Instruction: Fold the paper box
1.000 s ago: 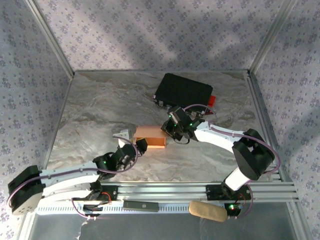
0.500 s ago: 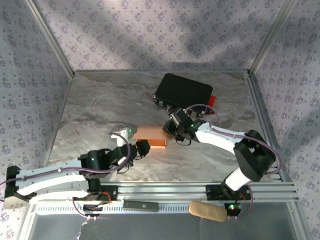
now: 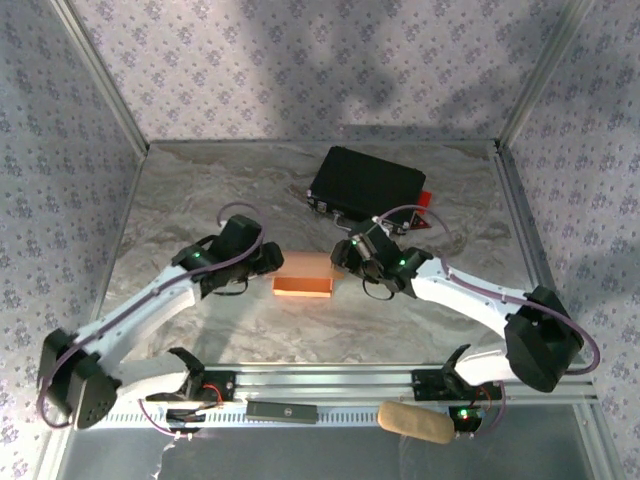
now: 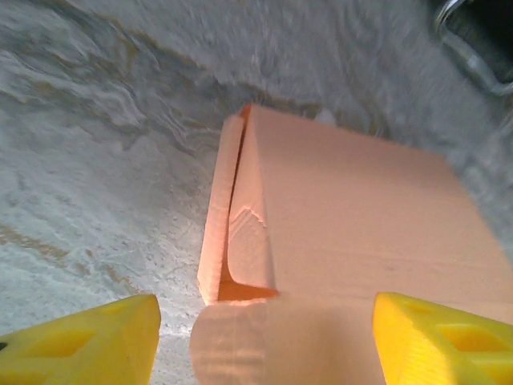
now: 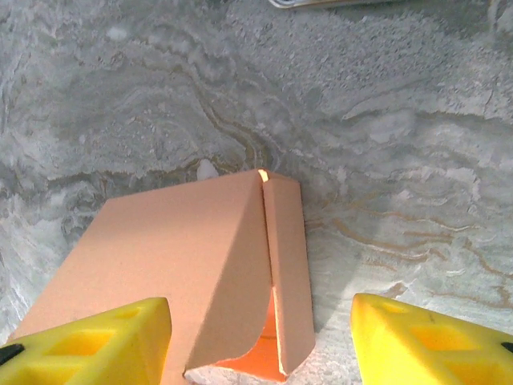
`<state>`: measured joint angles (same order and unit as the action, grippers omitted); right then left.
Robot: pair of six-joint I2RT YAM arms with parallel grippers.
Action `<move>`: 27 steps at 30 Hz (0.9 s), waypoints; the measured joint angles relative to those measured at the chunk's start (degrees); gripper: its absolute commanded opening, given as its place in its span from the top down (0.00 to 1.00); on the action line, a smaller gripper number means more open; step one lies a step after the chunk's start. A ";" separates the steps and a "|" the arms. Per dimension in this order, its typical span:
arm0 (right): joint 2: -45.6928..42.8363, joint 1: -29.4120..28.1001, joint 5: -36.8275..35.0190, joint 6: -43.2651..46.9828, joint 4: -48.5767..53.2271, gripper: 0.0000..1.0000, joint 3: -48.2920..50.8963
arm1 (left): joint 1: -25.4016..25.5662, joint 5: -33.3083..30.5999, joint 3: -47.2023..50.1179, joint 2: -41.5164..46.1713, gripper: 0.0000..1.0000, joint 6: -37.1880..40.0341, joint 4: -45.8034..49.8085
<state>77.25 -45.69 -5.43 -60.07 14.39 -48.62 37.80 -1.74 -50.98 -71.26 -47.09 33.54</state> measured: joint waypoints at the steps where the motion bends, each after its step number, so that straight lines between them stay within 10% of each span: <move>1: 0.00 -0.26 0.00 0.17 0.02 0.37 0.00 | 0.02 0.81 0.04 -1.77 0.31 0.79 -0.37; 27: -3.41 0.79 0.33 6.29 0.63 0.38 7.76 | 4.33 -0.37 10.49 3.04 0.47 1.20 -8.68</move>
<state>73.84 -44.91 -5.10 -53.78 15.03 -40.86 42.13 -2.11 -40.49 -68.23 -45.89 24.86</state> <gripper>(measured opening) 0.625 0.562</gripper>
